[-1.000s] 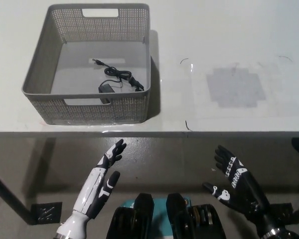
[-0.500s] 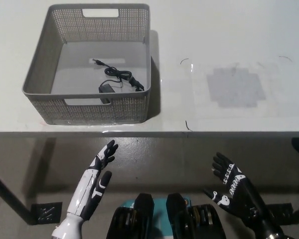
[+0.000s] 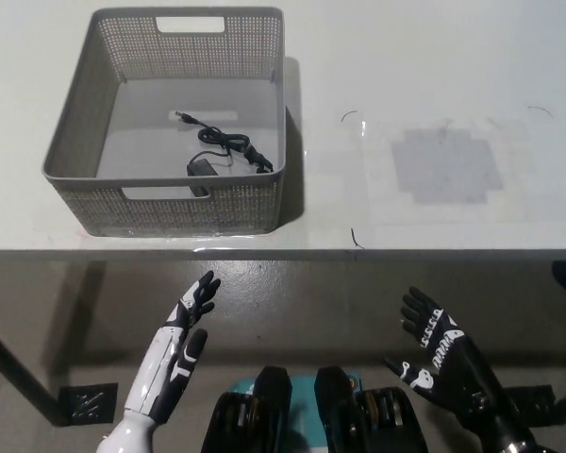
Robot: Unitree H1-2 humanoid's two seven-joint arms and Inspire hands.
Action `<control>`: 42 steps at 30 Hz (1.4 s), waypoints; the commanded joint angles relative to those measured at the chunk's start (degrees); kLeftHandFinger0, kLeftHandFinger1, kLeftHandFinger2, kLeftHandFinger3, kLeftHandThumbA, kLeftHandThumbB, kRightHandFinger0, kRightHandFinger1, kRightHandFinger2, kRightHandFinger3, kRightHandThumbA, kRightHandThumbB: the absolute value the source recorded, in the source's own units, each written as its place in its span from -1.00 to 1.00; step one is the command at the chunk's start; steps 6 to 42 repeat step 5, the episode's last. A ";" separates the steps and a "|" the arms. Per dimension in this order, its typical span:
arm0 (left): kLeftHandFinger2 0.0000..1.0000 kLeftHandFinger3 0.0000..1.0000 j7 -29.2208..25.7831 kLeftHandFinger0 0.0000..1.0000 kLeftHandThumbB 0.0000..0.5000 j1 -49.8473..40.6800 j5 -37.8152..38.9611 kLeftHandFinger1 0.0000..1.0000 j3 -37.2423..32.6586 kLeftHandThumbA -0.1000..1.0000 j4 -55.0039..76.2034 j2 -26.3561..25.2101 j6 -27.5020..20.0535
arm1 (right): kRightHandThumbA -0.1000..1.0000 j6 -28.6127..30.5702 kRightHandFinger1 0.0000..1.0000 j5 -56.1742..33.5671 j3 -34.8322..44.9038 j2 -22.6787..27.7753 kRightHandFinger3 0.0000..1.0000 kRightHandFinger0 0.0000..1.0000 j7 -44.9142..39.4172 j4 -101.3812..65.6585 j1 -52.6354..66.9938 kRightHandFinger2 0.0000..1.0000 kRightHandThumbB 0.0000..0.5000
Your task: Use the right hand to pick up a black power cord and place it into a container on the left hand side
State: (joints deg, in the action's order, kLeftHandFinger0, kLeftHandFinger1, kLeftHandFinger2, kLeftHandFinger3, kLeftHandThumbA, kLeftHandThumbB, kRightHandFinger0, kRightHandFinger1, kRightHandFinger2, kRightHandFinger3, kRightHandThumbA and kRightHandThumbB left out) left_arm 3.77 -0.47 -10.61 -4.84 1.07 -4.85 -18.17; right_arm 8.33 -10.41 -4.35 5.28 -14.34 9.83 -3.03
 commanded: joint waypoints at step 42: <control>1.00 1.00 -1.16 1.00 -0.45 0.18 0.48 1.00 0.50 1.00 0.99 0.15 -1.97 | 1.00 2.53 1.00 -0.55 0.52 0.06 1.00 1.00 -0.93 -0.22 -0.97 1.00 0.12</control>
